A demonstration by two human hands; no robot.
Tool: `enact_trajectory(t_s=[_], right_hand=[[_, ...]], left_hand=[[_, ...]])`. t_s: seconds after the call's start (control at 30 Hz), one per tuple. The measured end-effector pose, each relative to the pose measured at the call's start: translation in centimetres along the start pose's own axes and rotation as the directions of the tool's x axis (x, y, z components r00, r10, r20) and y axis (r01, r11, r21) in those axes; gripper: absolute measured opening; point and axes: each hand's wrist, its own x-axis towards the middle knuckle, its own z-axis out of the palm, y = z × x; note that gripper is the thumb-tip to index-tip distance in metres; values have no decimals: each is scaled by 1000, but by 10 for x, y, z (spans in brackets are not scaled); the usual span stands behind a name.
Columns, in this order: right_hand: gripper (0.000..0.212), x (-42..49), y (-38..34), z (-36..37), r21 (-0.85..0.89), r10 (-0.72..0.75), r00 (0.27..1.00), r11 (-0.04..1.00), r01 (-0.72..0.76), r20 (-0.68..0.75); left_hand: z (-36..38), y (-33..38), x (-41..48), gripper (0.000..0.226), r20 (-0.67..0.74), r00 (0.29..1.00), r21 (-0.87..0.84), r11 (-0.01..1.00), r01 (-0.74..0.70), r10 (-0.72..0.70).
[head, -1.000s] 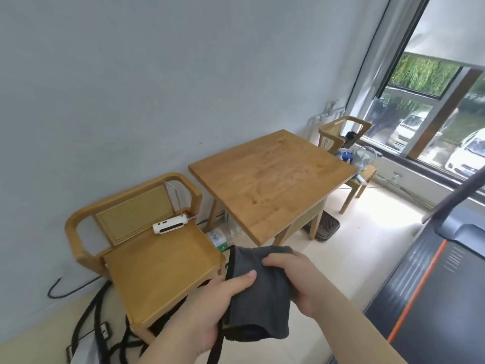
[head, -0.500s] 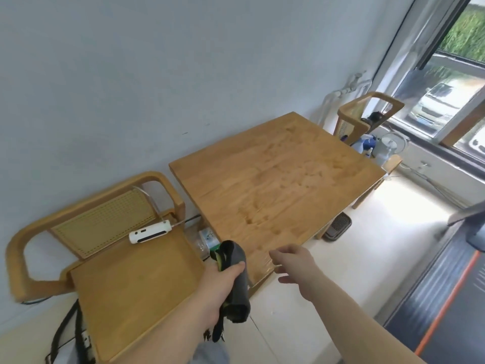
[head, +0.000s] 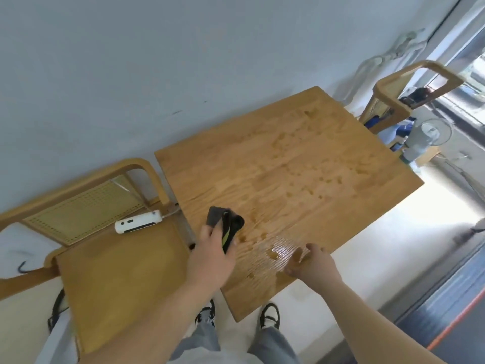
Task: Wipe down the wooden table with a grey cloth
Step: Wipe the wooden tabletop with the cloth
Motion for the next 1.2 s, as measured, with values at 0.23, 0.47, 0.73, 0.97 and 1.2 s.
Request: enact_trajectory(t_s=[0.23,0.47,0.73,0.97,1.2], right_hand=[[124,46,14,-7,-331,-238,964,906,264,116],[120,58,14,-3,-590,-401,909,708,387,115],[110,65,15,-12,-623,-408,896,660,420,172],[121,63,13,-8,-633,-363,911,664,399,194],[122,71,7,-14,-651,-321,918,650,392,232]], left_hand=[[86,-8,-35,69,117,965,304,933,192,-236],[115,13,-27,67,-69,952,342,889,305,-300],[169,34,-79,64,111,993,332,943,-8,-31],[134,16,-53,72,5,967,337,911,237,-254],[139,25,-58,68,277,959,414,892,-180,65]])
